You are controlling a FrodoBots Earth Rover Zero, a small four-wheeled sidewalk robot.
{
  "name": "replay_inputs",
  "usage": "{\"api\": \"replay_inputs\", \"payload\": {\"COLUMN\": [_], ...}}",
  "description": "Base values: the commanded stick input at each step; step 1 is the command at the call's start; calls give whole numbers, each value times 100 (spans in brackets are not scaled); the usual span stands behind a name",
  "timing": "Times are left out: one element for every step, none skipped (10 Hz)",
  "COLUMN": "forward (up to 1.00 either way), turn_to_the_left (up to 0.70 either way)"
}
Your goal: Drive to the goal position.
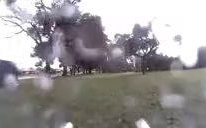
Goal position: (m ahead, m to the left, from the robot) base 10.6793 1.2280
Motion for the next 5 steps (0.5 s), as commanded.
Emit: {"api": "replay_inputs", "payload": {"forward": [100, 100, 100, 100, 100], "turn_to_the_left": [1, 1, 16, 32, 36]}}
